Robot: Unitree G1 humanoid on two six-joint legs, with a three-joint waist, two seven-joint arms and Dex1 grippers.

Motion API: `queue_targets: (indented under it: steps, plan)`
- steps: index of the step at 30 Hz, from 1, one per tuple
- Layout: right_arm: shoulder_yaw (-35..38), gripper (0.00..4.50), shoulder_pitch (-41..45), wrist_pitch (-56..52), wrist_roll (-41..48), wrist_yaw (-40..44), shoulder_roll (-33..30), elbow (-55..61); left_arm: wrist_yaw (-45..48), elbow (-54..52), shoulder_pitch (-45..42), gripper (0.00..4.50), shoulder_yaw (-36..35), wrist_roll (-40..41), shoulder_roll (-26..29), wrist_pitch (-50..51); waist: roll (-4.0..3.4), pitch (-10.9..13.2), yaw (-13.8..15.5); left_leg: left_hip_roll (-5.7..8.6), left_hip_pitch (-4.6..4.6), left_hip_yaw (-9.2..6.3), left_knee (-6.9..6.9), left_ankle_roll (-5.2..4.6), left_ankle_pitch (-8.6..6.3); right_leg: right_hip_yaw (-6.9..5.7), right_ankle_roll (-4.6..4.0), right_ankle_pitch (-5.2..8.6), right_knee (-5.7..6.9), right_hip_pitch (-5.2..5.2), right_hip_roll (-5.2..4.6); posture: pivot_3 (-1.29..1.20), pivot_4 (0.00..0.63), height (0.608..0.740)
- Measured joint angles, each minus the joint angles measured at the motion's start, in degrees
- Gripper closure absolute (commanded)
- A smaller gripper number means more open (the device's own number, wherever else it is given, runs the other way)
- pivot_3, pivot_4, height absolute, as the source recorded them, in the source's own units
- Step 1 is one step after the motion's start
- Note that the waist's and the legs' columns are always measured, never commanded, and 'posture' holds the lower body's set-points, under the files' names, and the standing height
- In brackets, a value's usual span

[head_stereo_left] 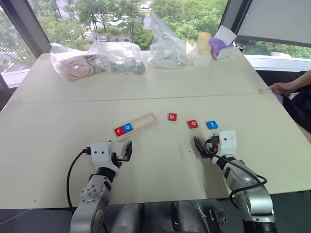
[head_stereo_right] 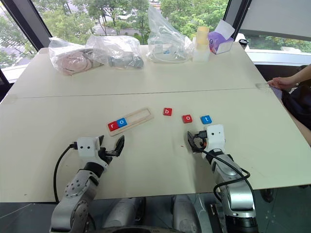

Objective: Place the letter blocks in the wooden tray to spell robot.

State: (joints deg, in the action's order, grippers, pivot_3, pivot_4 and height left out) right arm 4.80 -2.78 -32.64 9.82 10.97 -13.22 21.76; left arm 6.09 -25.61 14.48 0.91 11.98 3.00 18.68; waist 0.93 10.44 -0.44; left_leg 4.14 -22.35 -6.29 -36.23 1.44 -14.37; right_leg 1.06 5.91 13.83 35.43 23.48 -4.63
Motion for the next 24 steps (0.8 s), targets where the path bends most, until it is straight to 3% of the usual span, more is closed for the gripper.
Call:
queue_targets:
  steps: [24]
  plan:
    - [-0.2,0.09,-3.07,0.82,-0.47,-0.41,0.32,2.32,1.12,-2.75,0.26,0.0,-1.01,0.17,3.55,2.42,-0.01,0.0,0.03,0.0,-0.03,-0.03,0.04,0.0,0.0,-0.01,0.01,0.01,-0.05,0.02,-0.02,0.0,0.15,0.74]
